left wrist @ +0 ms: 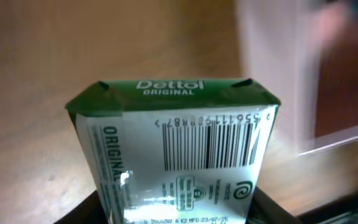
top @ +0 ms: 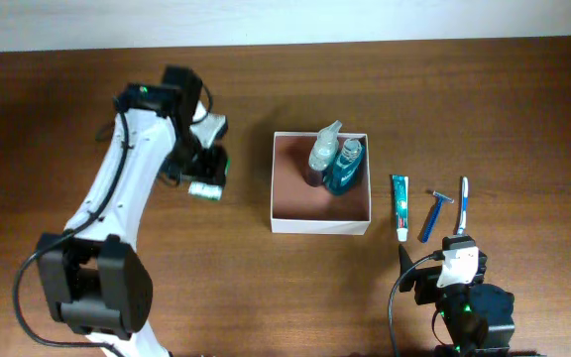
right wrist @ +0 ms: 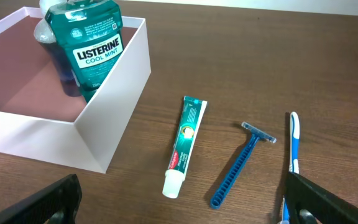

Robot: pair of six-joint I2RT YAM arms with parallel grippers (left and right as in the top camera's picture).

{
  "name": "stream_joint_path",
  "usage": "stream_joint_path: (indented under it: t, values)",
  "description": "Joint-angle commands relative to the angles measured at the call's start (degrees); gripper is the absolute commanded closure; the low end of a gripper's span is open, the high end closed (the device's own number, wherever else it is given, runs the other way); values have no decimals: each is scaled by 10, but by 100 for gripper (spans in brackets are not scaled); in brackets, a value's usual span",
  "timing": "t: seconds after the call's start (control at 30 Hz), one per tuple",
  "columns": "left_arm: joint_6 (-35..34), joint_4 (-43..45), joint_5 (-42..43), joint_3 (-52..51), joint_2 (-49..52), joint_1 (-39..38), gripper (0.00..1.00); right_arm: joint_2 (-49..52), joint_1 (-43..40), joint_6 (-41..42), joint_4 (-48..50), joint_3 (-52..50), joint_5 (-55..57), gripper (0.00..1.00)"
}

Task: Pack container
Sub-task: 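Place the Dettol soap bar into the box and open the gripper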

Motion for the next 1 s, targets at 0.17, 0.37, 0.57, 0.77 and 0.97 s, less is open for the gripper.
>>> stream_joint_path:
  t: [0.17, 0.37, 0.57, 0.77, 0.97]
  values:
    - [-118, 48, 59, 50, -7, -84, 75, -3, -4, 3, 2, -4, -1, 1]
    - [-150, 107, 26, 50, 9, -154, 75, -3, -4, 3, 2, -4, -1, 1]
    - [-205, 125, -31, 50, 25, -174, 75, -3, -4, 3, 2, -4, -1, 1]
    - [-224, 153, -18, 50, 75, -174, 73, -3, -4, 3, 2, -4, -1, 1]
    - [-224, 186, 5, 50, 94, -174, 60, -3, -4, 3, 2, -4, -1, 1]
